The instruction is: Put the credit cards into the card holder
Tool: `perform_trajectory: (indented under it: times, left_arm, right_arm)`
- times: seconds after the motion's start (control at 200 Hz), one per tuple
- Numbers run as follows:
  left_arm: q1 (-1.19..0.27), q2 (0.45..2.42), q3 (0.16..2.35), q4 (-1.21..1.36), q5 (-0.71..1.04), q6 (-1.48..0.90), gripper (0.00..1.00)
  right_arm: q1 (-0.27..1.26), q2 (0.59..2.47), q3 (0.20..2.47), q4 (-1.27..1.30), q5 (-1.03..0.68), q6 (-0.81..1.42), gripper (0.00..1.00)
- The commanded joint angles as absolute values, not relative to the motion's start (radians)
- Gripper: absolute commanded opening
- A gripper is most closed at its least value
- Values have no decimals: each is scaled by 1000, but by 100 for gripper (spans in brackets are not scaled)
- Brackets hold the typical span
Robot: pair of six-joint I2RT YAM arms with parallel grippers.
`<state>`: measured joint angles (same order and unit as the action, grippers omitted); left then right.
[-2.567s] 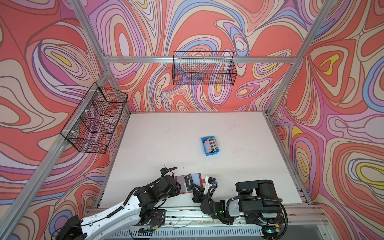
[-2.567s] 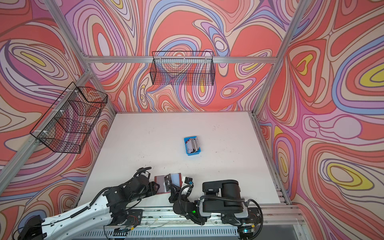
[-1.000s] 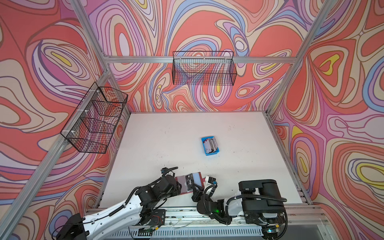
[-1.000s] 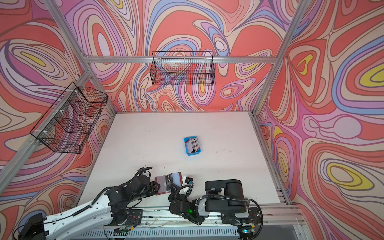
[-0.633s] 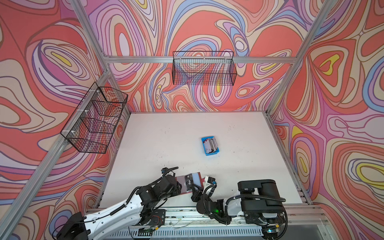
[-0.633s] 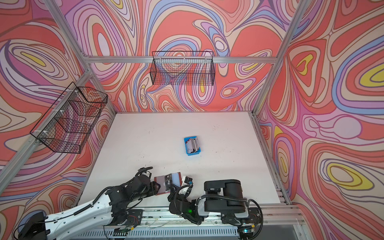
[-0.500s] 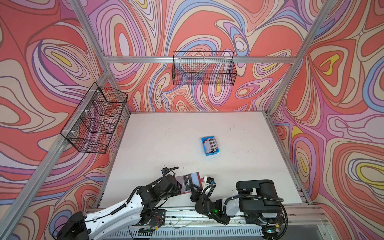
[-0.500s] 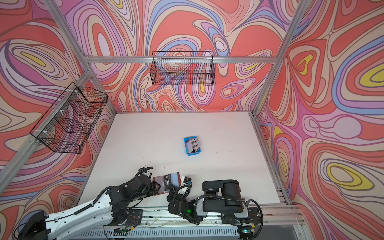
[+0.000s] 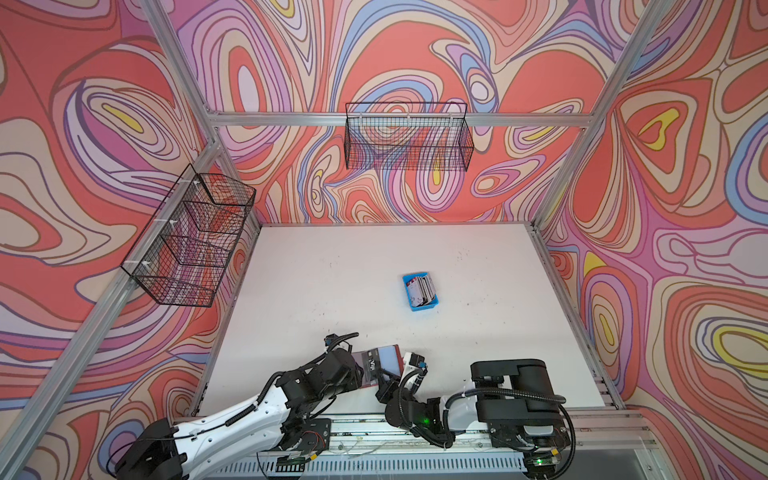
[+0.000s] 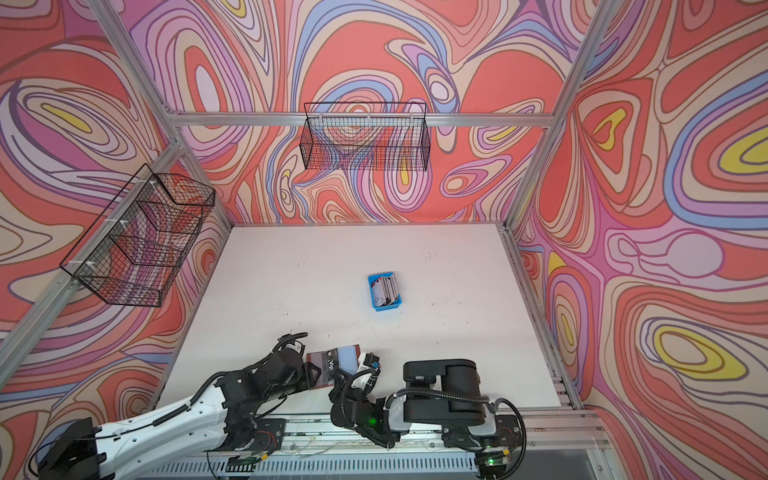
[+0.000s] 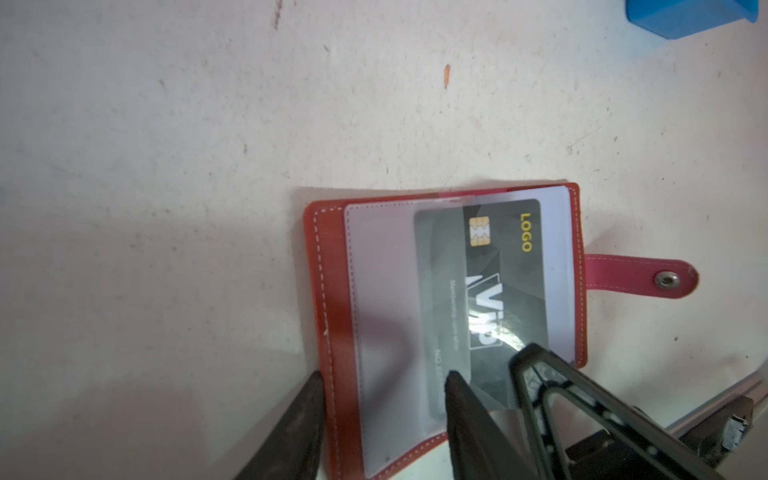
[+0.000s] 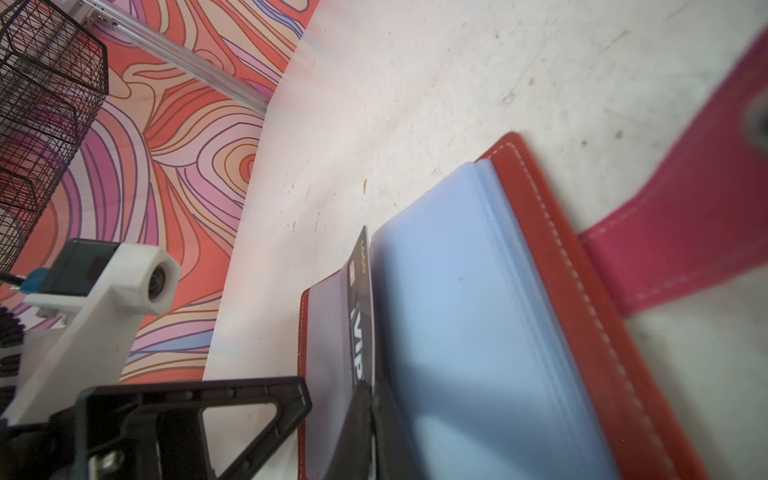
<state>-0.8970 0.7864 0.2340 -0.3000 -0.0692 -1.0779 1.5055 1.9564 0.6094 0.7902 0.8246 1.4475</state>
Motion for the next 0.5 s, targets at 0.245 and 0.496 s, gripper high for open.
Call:
perform_trajectory:
  times: [0.245, 0.496]
  left_arm:
    - [-899, 804, 235, -307, -49, -1075, 47]
    - [-900, 784, 236, -328, -64, -1075, 47]
  right_arm:
    - [1505, 1995, 638, 693, 768, 1478, 0]
    - [1505, 1918, 645, 544, 825, 1488, 13]
